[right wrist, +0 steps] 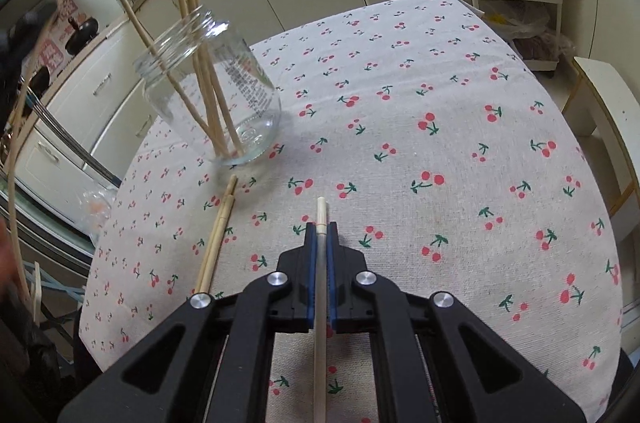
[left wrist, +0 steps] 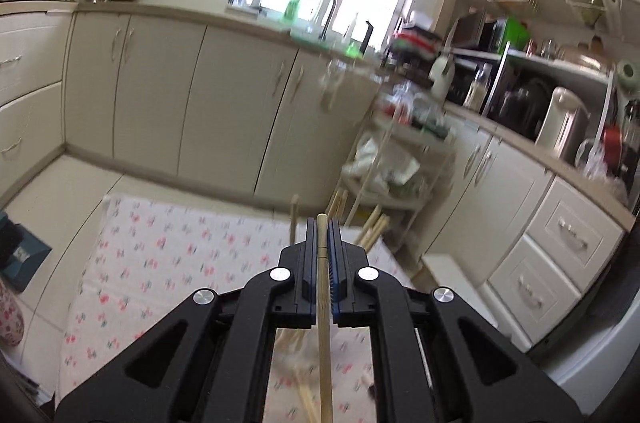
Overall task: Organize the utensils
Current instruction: 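Lift the left tool's chopstick over the jar and release it while the right tool lifts its chopstick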
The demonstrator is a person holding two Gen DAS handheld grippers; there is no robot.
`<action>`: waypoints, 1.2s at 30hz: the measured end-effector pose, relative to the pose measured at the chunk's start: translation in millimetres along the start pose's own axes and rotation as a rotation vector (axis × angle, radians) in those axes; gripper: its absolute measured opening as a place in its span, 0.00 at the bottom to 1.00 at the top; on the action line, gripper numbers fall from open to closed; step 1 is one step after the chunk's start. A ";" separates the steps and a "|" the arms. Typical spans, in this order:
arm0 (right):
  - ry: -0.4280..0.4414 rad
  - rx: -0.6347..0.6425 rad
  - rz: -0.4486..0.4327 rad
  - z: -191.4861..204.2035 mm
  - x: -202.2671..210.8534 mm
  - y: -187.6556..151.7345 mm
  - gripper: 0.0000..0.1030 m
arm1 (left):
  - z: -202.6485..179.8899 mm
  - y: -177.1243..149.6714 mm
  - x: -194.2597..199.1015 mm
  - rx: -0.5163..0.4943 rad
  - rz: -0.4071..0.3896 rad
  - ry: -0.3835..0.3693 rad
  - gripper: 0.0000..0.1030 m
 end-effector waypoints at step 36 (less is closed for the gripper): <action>0.075 -0.127 -0.133 -18.6 17.1 18.4 0.06 | -16.8 56.6 -74.5 -0.099 -0.393 0.221 0.05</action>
Point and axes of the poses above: each gripper's, at about its wrist camera, not at the fingertips, and x roughly against the way its jaws point, z to its left, y to its top, the point moved 7 cm from there along -x, roughly the way its jaws point, and after that the axes turned 5 degrees about -y, right-handed, at the moved point
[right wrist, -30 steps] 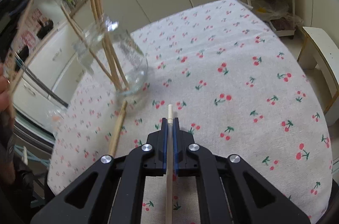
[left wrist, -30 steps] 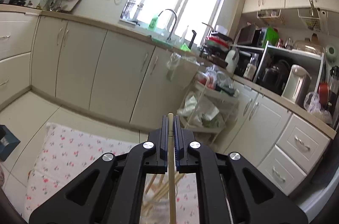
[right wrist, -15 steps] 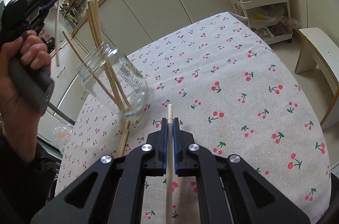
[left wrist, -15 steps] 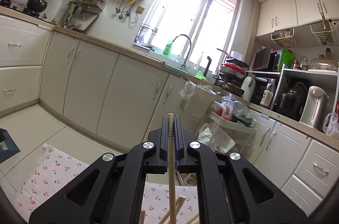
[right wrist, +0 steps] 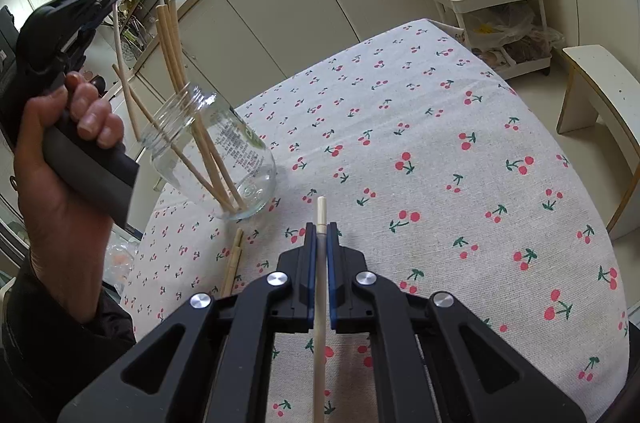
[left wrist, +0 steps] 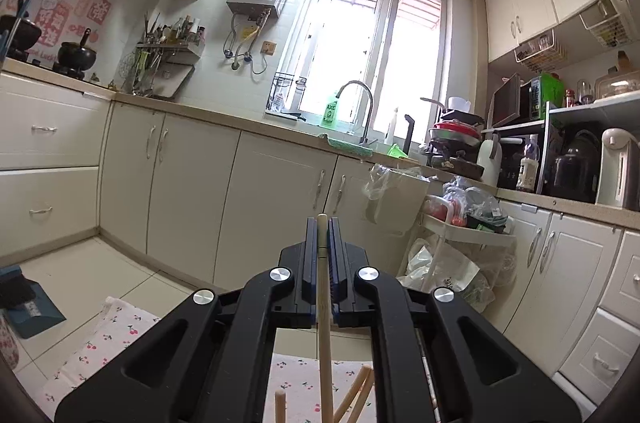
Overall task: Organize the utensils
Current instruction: 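Lift the left tool's chopstick over the jar and release it while the right tool lifts its chopstick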
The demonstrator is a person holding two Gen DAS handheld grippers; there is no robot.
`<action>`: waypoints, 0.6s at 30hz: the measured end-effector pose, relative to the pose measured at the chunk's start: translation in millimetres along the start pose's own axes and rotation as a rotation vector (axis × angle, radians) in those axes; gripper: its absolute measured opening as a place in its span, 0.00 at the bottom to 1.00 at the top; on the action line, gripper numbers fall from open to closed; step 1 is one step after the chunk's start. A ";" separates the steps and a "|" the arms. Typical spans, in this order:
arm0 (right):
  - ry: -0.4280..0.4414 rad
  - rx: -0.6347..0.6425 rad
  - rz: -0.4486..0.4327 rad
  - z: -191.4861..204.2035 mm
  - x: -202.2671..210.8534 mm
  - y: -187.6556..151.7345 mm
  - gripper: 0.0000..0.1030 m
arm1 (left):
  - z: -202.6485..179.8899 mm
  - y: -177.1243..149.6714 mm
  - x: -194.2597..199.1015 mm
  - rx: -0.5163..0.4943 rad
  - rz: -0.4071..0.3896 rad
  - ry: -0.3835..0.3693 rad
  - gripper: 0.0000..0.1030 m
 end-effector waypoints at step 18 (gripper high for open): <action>0.003 -0.028 0.002 -3.1 -1.1 1.7 0.06 | 18.4 -43.0 19.4 0.007 0.146 -0.009 0.05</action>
Point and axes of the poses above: each gripper's, at about its wrist camera, not at the fingertips, and x roughly against the way its jaws point, z to its left, y to its top, the point moved 7 cm from there along -x, roughly the way its jaws point, and after that the axes turned 5 degrees about -y, right-handed, at the moved point
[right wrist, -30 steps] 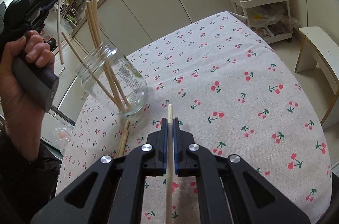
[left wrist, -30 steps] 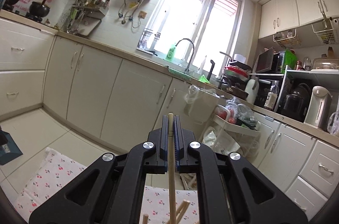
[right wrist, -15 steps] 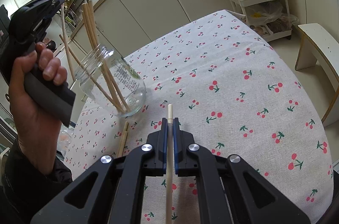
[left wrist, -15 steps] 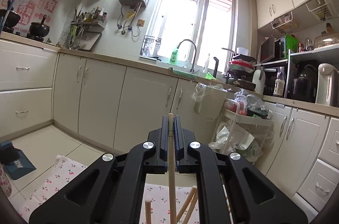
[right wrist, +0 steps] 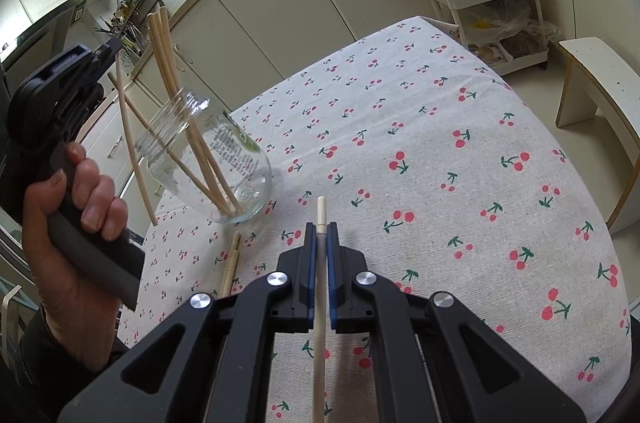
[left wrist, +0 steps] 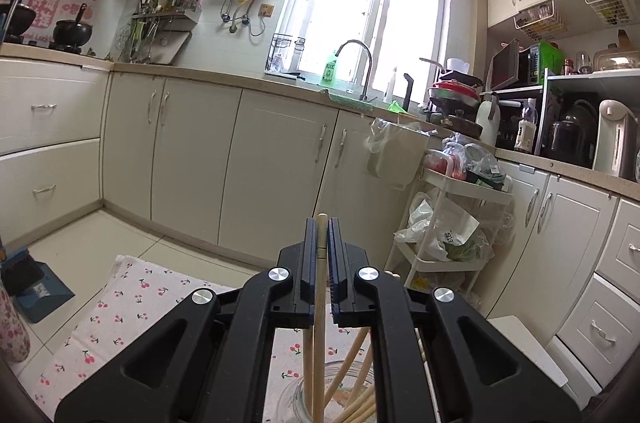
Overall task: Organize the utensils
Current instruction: 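Lift the left tool's chopstick over the jar and release it while the right tool lifts its chopstick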
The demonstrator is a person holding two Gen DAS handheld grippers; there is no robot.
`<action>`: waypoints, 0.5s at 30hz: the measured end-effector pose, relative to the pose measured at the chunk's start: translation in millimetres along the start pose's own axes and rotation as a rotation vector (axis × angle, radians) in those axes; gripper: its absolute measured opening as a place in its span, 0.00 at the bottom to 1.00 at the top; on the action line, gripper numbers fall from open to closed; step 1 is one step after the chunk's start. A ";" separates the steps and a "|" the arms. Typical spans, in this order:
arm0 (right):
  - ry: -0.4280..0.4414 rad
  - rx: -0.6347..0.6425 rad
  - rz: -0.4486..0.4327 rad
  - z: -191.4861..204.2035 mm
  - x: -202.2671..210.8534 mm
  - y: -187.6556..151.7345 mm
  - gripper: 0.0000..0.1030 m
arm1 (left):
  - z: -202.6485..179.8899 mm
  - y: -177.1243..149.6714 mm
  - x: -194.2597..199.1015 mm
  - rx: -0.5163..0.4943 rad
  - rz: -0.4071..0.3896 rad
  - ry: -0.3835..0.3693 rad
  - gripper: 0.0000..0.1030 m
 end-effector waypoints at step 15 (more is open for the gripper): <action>0.006 -0.004 0.007 -0.4 -0.3 -0.8 0.06 | -16.1 67.1 0.7 0.076 -0.156 -0.044 0.05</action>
Point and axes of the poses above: each gripper's, at about its wrist camera, not at the fingertips, and x roughly against the way its jaws point, z to its left, y to its top, the point moved 7 cm from there along -x, roughly the way its jaws point, and after that the axes turned 5 degrees about -y, right-handed, at the moved point
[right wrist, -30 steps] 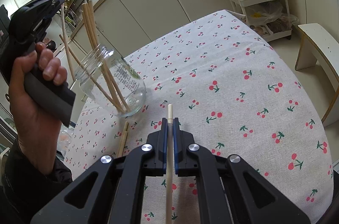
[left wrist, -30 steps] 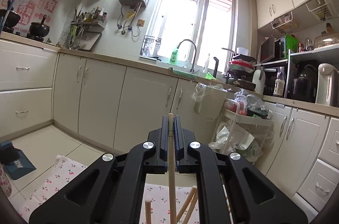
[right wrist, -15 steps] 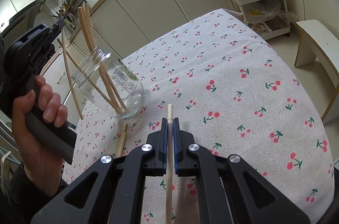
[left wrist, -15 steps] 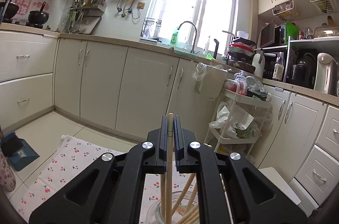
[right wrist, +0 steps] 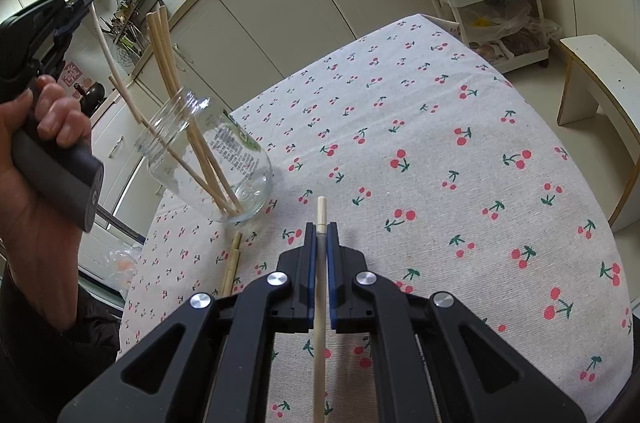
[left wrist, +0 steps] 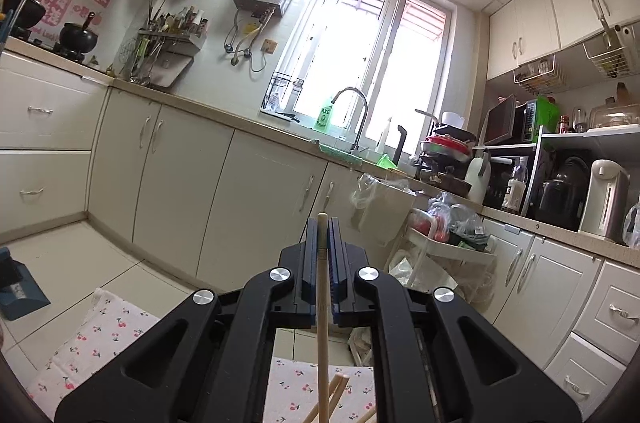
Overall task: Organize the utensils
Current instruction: 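Lift the left tool's chopstick over the jar and release it while the right tool lifts its chopstick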
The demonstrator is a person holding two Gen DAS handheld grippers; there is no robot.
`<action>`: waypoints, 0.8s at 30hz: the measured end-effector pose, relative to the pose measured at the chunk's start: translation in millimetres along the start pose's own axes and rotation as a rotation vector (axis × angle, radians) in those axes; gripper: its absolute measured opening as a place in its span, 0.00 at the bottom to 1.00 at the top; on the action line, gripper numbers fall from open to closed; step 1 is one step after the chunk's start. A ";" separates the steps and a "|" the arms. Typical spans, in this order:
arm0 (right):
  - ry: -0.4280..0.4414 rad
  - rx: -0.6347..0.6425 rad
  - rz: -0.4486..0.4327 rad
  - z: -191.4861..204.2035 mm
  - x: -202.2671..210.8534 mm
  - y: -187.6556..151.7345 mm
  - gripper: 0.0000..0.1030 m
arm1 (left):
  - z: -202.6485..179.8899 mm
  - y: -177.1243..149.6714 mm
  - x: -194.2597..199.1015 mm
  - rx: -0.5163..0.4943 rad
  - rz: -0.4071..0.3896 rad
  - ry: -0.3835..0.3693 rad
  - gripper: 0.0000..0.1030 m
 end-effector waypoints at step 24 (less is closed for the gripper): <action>-0.010 0.005 0.010 1.9 -1.1 -0.5 0.06 | 7.1 -70.8 36.1 -0.164 0.197 0.027 0.51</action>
Point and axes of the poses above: each gripper's, at about its wrist camera, not at the fingertips, and x roughly against the way its jaws point, z to its left, y to its top, the point moved 7 cm from there along -x, roughly the way its jaws point, and after that the axes turned 5 degrees about -y, right-handed, at the moved point
